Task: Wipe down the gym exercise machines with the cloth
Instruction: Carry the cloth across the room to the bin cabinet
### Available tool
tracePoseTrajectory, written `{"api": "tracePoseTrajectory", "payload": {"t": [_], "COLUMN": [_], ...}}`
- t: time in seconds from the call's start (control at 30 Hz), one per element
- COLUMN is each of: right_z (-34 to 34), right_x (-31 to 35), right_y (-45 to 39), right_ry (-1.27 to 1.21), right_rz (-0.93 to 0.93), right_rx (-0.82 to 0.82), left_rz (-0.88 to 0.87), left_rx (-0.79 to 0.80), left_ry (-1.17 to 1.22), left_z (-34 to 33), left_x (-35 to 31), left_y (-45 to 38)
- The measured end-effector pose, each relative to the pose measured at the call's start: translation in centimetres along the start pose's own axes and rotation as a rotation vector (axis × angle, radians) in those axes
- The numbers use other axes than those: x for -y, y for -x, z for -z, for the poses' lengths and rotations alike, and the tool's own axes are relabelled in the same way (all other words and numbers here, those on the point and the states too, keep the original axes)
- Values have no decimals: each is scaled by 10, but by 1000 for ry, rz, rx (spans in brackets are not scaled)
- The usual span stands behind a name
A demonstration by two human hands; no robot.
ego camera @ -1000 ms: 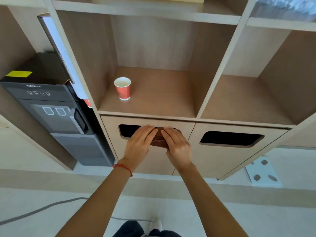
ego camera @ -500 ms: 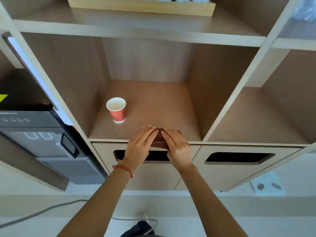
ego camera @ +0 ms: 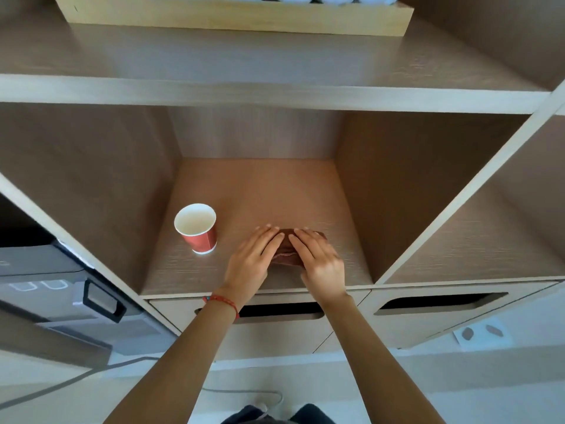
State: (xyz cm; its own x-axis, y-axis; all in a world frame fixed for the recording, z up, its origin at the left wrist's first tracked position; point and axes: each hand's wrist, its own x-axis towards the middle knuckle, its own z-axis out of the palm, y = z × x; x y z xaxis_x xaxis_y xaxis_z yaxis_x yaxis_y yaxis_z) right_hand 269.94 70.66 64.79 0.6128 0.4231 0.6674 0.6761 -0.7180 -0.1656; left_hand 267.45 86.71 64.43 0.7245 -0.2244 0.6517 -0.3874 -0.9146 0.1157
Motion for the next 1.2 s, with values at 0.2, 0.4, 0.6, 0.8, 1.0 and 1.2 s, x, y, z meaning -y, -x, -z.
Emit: {"api": "tracePoseTrajectory", "payload": {"t": [0.2, 0.4, 0.6, 0.8, 1.0, 1.2], "right_z": [-17, -31, -44, -52, -58, -58], "right_x": [-15, -25, -34, -42, -48, -47], "right_y": [-11, -11, -11, -17, -24, -21], "right_ry": [-24, -46, -48, -98, -126, -132], "right_rz": [28, 45, 65, 18, -16, -41], "right_rx": [29, 113, 149, 206, 257, 301], "left_rz": [37, 51, 83, 156, 213, 205], "left_rx": [35, 50, 144, 268, 302, 360], "left_ry": [-22, -33, 20, 48, 59, 67], "left_z": [-15, -27, -37, -41, -44, -45], "left_x": [11, 18, 24, 32, 35, 36], "left_y": [-5, -4, -1, -12, -18, -11]}}
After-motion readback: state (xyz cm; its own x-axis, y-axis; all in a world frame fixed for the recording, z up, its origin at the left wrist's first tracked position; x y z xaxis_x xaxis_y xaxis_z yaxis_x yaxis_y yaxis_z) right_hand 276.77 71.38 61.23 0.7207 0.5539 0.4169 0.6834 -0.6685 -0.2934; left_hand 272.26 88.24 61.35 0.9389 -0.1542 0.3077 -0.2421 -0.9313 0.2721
